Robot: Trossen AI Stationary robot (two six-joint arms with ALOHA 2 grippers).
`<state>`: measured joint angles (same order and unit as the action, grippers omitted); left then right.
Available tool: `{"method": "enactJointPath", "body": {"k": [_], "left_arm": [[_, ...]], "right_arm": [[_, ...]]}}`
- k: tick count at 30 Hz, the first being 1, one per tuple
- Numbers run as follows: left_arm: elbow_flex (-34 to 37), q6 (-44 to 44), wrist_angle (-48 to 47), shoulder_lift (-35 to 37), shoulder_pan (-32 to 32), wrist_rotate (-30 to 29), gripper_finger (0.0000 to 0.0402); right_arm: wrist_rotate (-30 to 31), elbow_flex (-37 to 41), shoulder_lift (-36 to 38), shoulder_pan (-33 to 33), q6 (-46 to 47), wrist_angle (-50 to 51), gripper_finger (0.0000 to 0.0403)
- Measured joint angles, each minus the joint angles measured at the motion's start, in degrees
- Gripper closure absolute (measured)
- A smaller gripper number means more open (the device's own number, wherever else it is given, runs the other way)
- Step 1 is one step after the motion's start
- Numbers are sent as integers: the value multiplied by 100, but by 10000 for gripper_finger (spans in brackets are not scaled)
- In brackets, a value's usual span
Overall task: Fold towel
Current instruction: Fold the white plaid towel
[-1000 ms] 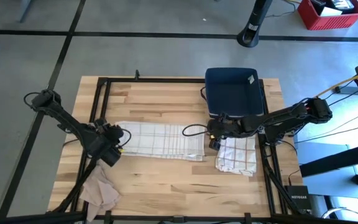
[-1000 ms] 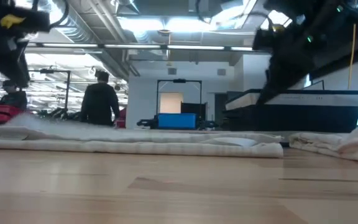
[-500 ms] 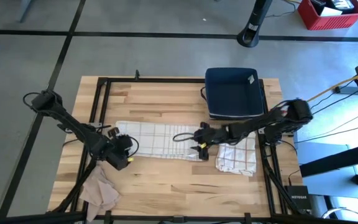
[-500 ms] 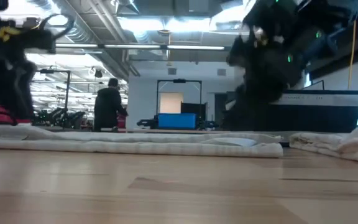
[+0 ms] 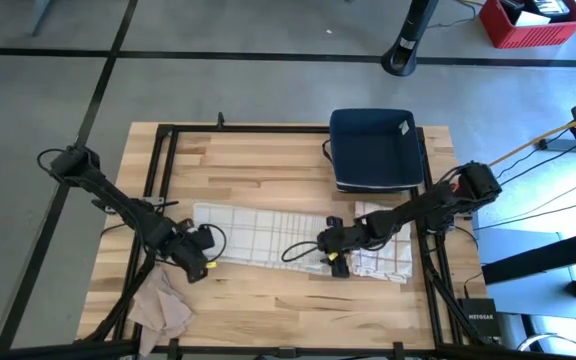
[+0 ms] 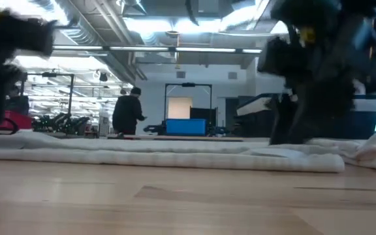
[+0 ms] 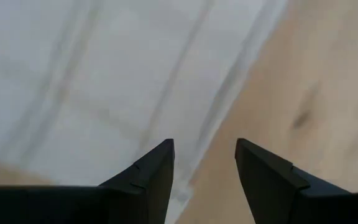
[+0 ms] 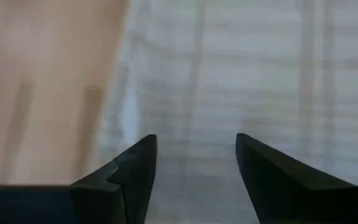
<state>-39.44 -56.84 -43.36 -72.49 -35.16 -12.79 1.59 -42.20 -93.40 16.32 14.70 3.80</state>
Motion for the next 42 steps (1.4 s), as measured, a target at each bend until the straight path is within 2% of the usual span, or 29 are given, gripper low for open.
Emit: {"method": "enactJointPath", "body": {"k": [2,4,6,8,13,18,21,26,29,34,39,42], "left_arm": [[-380,319,72,2,106,-251,237],[-693,783,386,7,242,-808,237],[-847,1579,1026,7,448,-1475,237],[-822,2547,2072,-42,742,-1736,237],[-641,4289,4304,-735,1579,-1426,237],[-634,5068,5918,-1971,2168,-1032,237],[-634,5157,6845,-2731,2283,-836,237],[-634,5489,7284,-3372,2282,-667,237],[-634,5707,7260,-3498,2326,-670,237],[-636,5582,7297,-3508,2392,-570,237],[-638,5463,7254,-3508,2479,66,237],[-638,5394,7245,-3510,2572,721,237]], "right_arm": [[-69,-239,233,-7,157,328,182],[-69,-438,491,-17,305,798,182],[103,-535,754,-17,496,1249,182],[392,-544,1078,-17,900,1547,182],[779,-240,1525,-17,2500,1944,182],[655,157,1510,-15,3860,1825,182],[624,382,1478,-15,4537,1673,182],[427,684,1403,-21,5328,1139,182],[424,750,1279,-20,5678,839,182],[376,752,772,-20,6042,638,182],[450,738,406,-17,5989,-17,182],[541,737,264,-15,5987,-245,182]]}}
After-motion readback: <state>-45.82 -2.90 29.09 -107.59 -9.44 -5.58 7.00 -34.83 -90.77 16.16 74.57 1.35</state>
